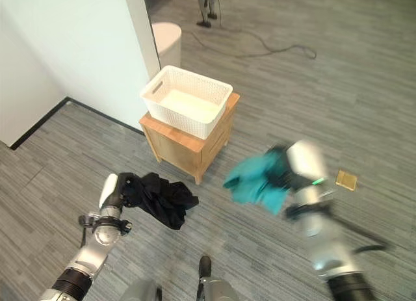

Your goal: Pick up bed clothes into laundry basket.

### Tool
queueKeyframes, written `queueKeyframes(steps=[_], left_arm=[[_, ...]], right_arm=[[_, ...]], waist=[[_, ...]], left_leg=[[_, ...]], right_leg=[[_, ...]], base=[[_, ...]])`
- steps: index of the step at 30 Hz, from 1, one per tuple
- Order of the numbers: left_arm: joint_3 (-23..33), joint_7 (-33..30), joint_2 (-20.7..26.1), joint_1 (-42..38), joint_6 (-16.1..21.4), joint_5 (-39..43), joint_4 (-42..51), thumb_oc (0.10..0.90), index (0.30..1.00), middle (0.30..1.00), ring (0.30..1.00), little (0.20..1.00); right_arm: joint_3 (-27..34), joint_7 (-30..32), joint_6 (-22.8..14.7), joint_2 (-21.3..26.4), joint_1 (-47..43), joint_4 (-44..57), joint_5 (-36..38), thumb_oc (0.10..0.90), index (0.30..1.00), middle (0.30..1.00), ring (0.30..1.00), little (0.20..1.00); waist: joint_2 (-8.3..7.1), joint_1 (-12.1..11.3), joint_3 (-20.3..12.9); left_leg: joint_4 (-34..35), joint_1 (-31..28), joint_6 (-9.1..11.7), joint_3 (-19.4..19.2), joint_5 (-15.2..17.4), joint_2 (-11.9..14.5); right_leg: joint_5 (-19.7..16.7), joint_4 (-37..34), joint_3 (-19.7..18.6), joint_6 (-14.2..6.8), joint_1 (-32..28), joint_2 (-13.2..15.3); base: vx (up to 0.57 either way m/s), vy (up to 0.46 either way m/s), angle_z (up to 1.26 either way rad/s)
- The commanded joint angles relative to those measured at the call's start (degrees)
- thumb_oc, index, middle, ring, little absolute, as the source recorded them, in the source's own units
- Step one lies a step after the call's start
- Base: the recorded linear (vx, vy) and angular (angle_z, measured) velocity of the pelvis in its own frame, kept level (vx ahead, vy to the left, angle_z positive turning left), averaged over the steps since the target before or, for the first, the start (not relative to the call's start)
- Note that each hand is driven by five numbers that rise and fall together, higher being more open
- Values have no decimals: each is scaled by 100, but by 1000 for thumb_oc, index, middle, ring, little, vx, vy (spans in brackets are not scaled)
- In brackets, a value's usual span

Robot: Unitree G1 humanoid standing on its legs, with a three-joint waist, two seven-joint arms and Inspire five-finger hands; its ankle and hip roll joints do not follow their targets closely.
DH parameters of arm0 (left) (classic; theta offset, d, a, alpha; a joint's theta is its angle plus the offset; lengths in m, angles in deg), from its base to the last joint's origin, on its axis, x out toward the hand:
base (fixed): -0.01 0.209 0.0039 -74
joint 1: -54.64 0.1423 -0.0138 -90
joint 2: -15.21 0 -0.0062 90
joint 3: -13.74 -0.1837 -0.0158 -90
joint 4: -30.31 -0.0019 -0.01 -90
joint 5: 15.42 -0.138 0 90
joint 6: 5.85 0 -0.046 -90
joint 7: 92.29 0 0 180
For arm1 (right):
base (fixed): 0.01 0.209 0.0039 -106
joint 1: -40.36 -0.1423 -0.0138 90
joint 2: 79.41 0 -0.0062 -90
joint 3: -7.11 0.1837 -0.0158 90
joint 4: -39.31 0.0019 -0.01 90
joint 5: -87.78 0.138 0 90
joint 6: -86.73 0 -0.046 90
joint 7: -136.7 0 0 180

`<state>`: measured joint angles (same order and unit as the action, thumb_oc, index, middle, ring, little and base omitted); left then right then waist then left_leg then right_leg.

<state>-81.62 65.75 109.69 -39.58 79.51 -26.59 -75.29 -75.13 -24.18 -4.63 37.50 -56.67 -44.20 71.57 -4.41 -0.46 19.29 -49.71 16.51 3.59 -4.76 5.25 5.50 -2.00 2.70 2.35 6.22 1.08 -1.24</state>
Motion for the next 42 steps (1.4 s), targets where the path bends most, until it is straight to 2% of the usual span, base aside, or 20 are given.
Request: queueKeyframes(steps=[1,5,8,9,10,11,12,14,16,18,19,20,21,23,27,29,33,36,39,42], left_arm=[[-243,-156,258,81,776,117,812,400,300,300,300,300],[-99,-62,230,515,796,373,597,400,300,300,300,300],[-43,-41,126,804,763,405,415,400,300,300,300,300],[-29,-17,94,846,742,434,281,400,300,300,300,300],[-86,16,128,940,683,457,51,400,300,300,300,300],[-65,23,139,992,647,485,-56,400,300,300,300,300],[-51,22,128,990,648,486,-58,400,300,300,300,300],[-42,-26,274,1016,565,537,-374,400,300,300,300,300],[-40,-30,304,978,528,526,-519,400,300,300,300,300],[-35,-62,368,907,519,530,-789,400,300,300,300,300],[-28,-62,302,849,501,613,-1103,400,300,300,300,300],[-31,-64,298,836,506,615,-1113,400,300,300,300,300],[-106,28,299,799,475,563,-1384,400,300,300,300,300],[-158,104,313,802,453,436,-1661,400,300,300,300,300],[33,93,120,986,332,459,-2331,400,300,300,300,300],[78,100,115,1062,322,491,-2483,400,300,300,300,300],[82,92,101,1105,293,534,-3094,400,300,300,300,300],[94,45,93,1070,270,612,-3341,400,300,300,300,300],[31,24,68,1018,267,680,-3408,400,300,300,300,300],[-62,-6,51,932,294,767,-3451,400,300,300,300,300]], right_arm=[[-32,326,-682,1385,-945,126,280,400,300,300,300,300],[-259,317,-458,2539,-1632,-335,342,400,300,300,300,300],[-399,202,-343,2700,-1786,-523,235,400,300,300,300,300],[-400,150,-297,2762,-1839,-541,209,400,300,300,300,300],[-497,107,-234,2874,-2025,-658,187,400,300,300,300,300],[-628,76,-183,2967,-2263,-698,166,400,300,300,300,300],[-682,78,-182,2971,-2324,-714,166,400,300,300,300,300],[-1235,-3,-122,3238,-3174,-773,289,400,300,300,300,300],[-1574,-13,-102,3295,-3613,-897,328,400,300,300,300,300],[-1939,1,-53,3470,-4174,-984,432,400,300,300,300,300],[-2179,65,-6,3623,-4457,-1042,598,400,300,300,300,300],[-2183,65,-6,3630,-4466,-1043,602,400,300,300,300,300],[-1970,136,41,3741,-4283,-1001,726,400,300,300,300,300],[-1690,160,110,3856,-3991,-997,641,400,300,300,300,300],[-747,291,129,3568,-3150,-498,497,400,300,300,300,300],[-697,269,125,3535,-3136,-392,492,400,300,300,300,300],[-1298,98,93,3468,-3705,-317,508,400,300,300,300,300],[-2163,-132,80,3291,-4394,-452,557,400,300,300,300,300],[-3290,-423,105,2829,-5243,-788,566,400,300,300,300,300],[-3756,-519,111,2516,-5618,-1114,679,400,300,300,300,300]], waist=[[58,-134,-615],[196,-385,-884],[159,-451,-1019],[120,-475,-1073],[14,-569,-1120],[-14,-597,-1121],[4,-591,-1126],[-10,-616,-958],[29,-609,-892],[-14,-620,-837],[-26,-498,-798],[-7,-491,-801],[-102,-342,-777],[-174,-292,-844],[-222,-273,-1088],[-225,-309,-1133],[-237,-415,-1229],[-228,-449,-1285],[-165,-477,-1305],[-140,-491,-1301]], left_leg=[[2894,-679,101,-254,-457,0],[4861,-770,130,-1330,-1113,15],[5280,-1131,23,-1162,-1160,-170],[5369,-1228,-20,-1068,-1138,-243],[5457,-1466,-103,-999,-967,-319],[5471,-1594,-165,-962,-853,-360],[5471,-1572,-171,-972,-878,-347],[5471,-1834,-308,-830,-756,-340],[5471,-1862,-316,-766,-739,-297],[5471,-1889,-252,-620,-672,-281],[5471,-1866,-170,-363,-662,-284],[5471,-1846,-165,-352,-687,-263],[5471,-1865,-111,-39,-612,-365],[5471,-1800,-106,197,-586,-437],[5471,-1898,-111,321,-464,-418],[5471,-1923,-105,325,-445,-407],[5471,-2001,-59,352,-445,-376],[5471,-2060,-26,332,-445,-339],[5471,-2085,1,337,-476,-303],[5471,-2071,25,372,-504,-288]], right_leg=[[111,-752,339,-1101,-507,587],[596,-759,672,-1173,-1012,416],[730,-513,788,-1235,-1175,505],[793,-235,853,-1267,-1144,558],[896,555,960,-1399,-1031,661],[773,1074,1002,-1513,-847,774],[753,1090,993,-1511,-812,765],[-59,2579,965,-1707,-110,1028],[-46,2933,868,-1661,188,1058],[237,2696,745,-1566,434,1123],[491,1924,450,-1473,518,899],[444,1872,470,-1460,509,878],[445,818,-42,-1508,435,689],[312,166,-399,-1531,278,686],[34,-185,-321,-1538,-20,814],[-7,-318,-318,-1530,-125,823],[14,-518,-260,-1480,-362,848],[38,-558,-192,-1450,-471,831],[116,-488,-128,-1395,-499,795],[159,-490,-71,-1366,-520,777]], base=[[349,90,-78],[356,86,-2],[339,127,10],[403,182,18],[355,162,35],[244,123,64],[118,81,64],[128,81,65],[72,14,69],[134,-128,94],[122,-178,88],[179,-281,126],[121,-198,139],[104,-155,156],[109,-106,143],[67,-52,31],[57,-37,-23],[37,-38,-4],[8,-25,0],[2,-17,1]])
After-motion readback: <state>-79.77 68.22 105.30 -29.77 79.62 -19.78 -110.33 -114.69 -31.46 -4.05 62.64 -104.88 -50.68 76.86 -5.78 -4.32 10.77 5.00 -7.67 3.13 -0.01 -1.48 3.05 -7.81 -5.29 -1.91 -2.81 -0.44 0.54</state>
